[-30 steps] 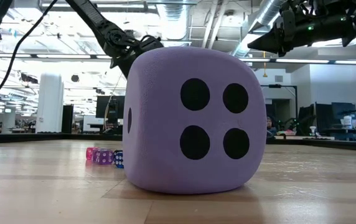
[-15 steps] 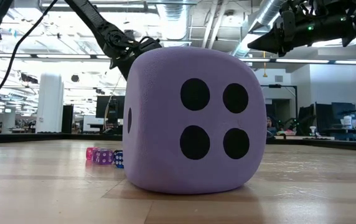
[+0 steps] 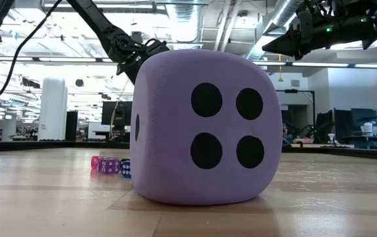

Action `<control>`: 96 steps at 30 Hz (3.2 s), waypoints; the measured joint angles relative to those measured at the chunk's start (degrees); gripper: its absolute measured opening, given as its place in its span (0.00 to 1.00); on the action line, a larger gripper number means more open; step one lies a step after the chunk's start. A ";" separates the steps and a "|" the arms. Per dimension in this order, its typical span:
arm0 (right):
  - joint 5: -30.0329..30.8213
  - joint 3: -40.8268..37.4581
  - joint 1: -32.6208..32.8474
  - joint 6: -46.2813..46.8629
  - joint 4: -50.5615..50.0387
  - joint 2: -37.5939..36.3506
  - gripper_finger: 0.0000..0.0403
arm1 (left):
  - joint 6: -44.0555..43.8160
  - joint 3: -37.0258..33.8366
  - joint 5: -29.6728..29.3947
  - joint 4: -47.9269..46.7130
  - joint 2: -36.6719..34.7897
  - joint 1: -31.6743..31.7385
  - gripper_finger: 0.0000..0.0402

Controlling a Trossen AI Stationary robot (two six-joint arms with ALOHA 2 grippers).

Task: Pick & Place Dice
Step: Put the large pink dice into the blue bin, then put the large purple dice into the blue bin

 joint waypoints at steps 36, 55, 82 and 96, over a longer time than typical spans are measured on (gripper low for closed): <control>0.00 -0.04 -0.01 0.02 0.14 0.00 0.00 | 1.62 0.11 0.01 -7.07 -9.09 -8.78 0.00; 0.00 -0.04 0.11 0.44 0.26 0.01 0.00 | 1.61 0.00 -0.02 0.00 1.79 -5.47 0.00; 0.00 -0.04 0.04 0.42 0.22 0.00 0.00 | 2.58 0.00 2.95 1.56 1.77 -4.97 0.00; 0.00 -0.02 0.02 0.44 0.15 0.00 0.00 | 2.75 0.11 2.99 0.79 -5.90 -8.47 0.00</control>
